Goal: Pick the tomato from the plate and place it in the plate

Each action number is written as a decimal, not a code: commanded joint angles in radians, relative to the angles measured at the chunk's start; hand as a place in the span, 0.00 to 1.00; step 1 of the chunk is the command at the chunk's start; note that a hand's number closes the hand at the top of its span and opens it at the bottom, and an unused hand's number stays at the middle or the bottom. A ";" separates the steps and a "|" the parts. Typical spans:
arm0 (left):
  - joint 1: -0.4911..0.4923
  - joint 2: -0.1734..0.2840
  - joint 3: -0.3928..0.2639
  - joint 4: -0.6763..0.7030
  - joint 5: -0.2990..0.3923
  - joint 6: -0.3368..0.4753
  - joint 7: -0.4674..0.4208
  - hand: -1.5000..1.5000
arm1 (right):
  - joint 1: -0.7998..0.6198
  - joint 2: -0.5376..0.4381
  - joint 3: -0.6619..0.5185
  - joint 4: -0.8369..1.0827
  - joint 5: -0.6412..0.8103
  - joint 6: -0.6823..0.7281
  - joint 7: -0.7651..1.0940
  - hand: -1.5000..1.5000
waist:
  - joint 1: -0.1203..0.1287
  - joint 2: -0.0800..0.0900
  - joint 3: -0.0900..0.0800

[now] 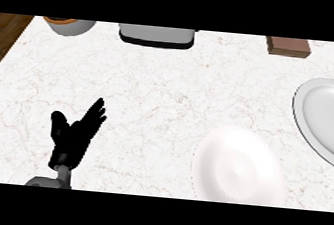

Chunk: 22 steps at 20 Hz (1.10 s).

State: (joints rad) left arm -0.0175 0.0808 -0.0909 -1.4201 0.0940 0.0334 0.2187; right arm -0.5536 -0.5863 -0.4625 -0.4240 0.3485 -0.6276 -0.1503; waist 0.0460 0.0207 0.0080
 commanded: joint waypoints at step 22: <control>0.122 0.041 0.038 -0.102 0.028 -0.041 0.020 0.50 | 0.269 -0.033 -0.264 0.010 -0.413 0.596 -0.524 0.00 | -0.047 -0.023 -0.008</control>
State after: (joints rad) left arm 0.0532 0.1059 -0.0591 -1.4633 0.0997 0.0187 0.2218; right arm -0.3678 -0.6315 -0.7472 -0.3780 -0.0450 -0.1261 -0.6511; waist 0.0031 0.0010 0.0011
